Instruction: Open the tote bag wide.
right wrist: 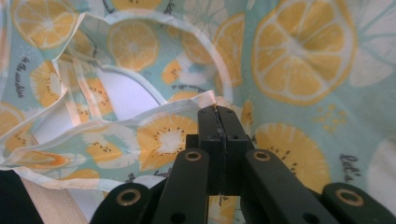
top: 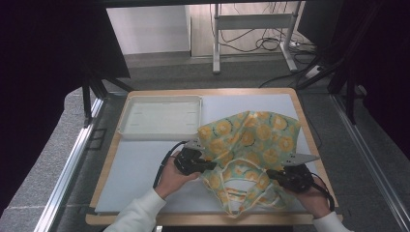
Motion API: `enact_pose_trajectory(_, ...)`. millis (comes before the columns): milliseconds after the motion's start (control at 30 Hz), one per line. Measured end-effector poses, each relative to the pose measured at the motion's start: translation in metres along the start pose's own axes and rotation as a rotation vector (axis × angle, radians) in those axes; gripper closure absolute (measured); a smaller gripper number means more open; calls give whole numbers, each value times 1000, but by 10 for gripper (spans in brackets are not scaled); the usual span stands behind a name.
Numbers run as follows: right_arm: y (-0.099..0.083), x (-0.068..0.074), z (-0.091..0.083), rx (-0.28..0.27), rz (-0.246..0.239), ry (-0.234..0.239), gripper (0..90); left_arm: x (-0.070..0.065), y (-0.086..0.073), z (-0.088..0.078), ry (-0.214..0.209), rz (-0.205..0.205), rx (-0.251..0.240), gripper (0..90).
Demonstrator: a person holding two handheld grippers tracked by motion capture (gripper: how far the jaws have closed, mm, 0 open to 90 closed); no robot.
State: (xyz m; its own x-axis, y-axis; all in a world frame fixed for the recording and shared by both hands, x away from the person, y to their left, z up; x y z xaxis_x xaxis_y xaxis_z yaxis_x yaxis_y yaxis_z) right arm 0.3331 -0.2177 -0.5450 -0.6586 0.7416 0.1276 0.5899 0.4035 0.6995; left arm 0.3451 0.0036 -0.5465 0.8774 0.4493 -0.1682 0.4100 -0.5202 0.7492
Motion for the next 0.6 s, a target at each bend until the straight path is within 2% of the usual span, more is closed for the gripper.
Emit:
enact_pose_trajectory(200,10,1,-11,-50,2,11,895,-3,6,-7,-5,19,-48,895)
enact_pose_trajectory(300,14,-1,-16,-68,6,14,896,-5,11,-12,-23,15,-73,895)
enact_pose_trajectory(500,23,-5,-24,-99,19,12,895,-1,14,-16,-25,5,-88,896)
enact_pose_trajectory(600,29,-7,-29,-120,21,0,895,0,16,-19,-19,7,-111,897)
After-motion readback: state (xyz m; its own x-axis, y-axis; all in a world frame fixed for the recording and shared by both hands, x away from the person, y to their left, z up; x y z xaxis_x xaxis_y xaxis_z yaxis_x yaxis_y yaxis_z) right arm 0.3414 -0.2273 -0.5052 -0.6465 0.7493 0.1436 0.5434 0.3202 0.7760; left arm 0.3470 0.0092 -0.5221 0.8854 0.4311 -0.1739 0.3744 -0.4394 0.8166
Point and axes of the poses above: each handheld gripper's, and its own axes: z roughly forward along the jaws, y roughly out of its top, x roughly to its left, the point moved 10 cm from there along z, roughly forward along the jaws, and after that the axes turned 8 degrees about z, right-handed, at the moved point
